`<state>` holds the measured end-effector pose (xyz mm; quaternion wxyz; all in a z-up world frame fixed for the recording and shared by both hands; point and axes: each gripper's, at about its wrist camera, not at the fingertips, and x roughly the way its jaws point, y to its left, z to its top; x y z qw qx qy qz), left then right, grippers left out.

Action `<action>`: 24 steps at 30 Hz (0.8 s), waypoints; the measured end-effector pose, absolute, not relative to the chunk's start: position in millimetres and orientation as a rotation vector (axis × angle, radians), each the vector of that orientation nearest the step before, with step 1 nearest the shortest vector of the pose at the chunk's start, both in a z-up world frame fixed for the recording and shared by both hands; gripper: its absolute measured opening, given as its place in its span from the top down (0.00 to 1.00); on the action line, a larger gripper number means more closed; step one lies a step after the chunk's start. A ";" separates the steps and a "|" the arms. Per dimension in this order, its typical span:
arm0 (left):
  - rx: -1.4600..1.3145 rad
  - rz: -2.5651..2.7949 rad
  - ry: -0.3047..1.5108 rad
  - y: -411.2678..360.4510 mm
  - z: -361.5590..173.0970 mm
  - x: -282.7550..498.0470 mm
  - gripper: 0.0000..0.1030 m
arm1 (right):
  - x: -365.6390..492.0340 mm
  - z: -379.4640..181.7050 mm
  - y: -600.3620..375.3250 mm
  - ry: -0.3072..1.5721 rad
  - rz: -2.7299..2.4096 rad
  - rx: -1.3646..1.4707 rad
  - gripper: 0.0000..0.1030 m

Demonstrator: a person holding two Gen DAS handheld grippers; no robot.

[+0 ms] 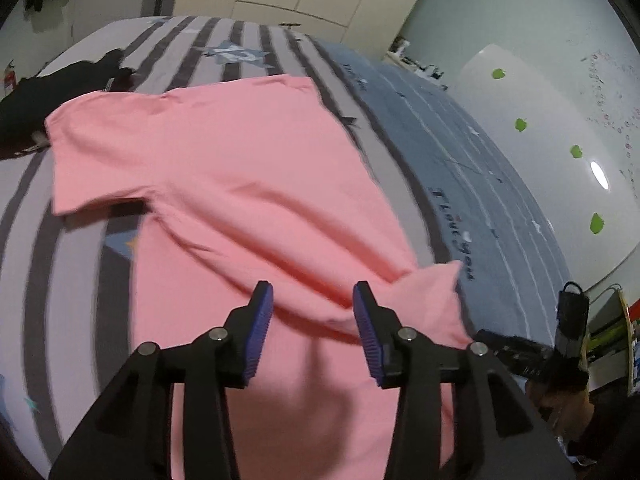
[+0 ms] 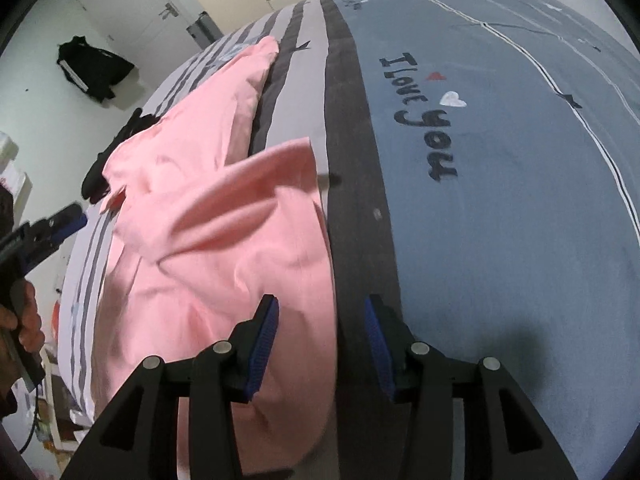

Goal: Fold clothes

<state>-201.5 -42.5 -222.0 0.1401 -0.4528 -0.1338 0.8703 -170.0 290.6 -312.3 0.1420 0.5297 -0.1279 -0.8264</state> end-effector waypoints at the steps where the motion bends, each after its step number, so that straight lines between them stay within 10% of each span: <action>1: -1.294 2.519 -0.365 -31.0 -222.4 -201.3 0.51 | -166.3 -313.9 294.5 -0.380 -2.377 1.525 0.60; 11: -1.412 2.500 -0.073 47.8 -278.5 -221.5 0.50 | -152.9 -329.5 305.6 -0.402 -2.338 1.477 0.59; 16: -1.373 2.503 -0.103 43.2 -279.6 -210.5 0.96 | -144.9 -328.3 295.4 -0.360 -2.362 1.455 0.56; 24: -1.222 2.622 -0.412 -35.1 -226.7 -126.3 0.96 | -122.9 -312.3 279.9 -0.336 -2.344 1.446 0.54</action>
